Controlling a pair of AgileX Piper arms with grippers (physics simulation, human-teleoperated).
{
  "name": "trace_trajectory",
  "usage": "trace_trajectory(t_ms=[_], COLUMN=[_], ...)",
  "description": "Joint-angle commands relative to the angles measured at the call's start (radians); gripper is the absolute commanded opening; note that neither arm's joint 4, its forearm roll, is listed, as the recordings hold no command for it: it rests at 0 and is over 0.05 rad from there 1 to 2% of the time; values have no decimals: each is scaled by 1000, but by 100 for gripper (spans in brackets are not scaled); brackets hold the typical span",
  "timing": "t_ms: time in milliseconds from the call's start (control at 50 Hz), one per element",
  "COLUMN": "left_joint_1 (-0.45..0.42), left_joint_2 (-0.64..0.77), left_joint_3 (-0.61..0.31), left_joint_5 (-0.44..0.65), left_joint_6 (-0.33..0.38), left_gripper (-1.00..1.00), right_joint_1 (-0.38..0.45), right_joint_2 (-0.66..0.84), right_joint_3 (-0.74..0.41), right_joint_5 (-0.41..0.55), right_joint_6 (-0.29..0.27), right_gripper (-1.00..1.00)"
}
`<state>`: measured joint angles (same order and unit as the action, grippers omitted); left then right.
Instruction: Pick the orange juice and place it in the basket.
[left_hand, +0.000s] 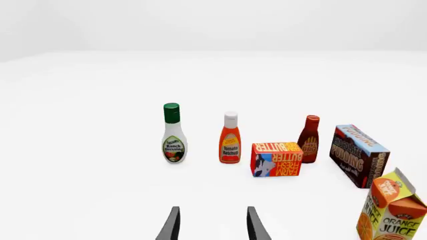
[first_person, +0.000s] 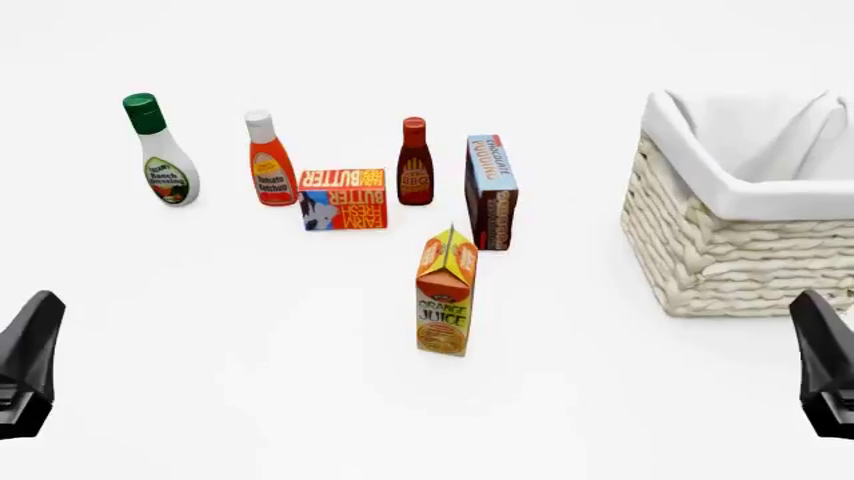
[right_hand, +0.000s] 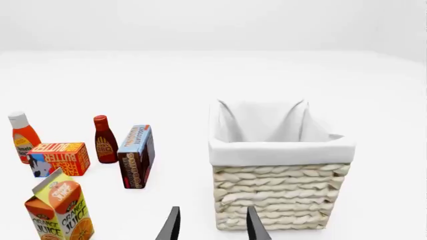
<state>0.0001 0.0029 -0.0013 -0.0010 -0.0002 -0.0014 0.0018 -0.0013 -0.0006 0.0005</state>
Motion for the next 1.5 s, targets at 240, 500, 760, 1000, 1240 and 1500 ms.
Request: trace_trajectory(t_ms=[240, 500, 760, 1000, 1240, 1500], left_joint_1=[4, 18, 17, 17, 16, 16], left_joint_2=[11, 29, 34, 32, 28, 21], left_joint_3=[-1, 0, -1, -1, -1, 0], left_joint_5=[-7, -28, -34, -31, -28, -22], left_joint_6=[-3, 1, 1, 2, 2, 2], left_gripper=[100, 100, 100, 100, 100, 100], right_joint_1=[-13, -13, -18, 19, 38, 100], right_joint_2=[1, -1, 1, 122, 247, 337], right_joint_3=[-3, -7, -47, -194, -255, -309], right_joint_5=[1, 4, 20, 87, 135, 190], right_joint_6=[-19, -24, 46, 139, 214, 302], right_gripper=[100, 100, 100, 100, 100, 100])
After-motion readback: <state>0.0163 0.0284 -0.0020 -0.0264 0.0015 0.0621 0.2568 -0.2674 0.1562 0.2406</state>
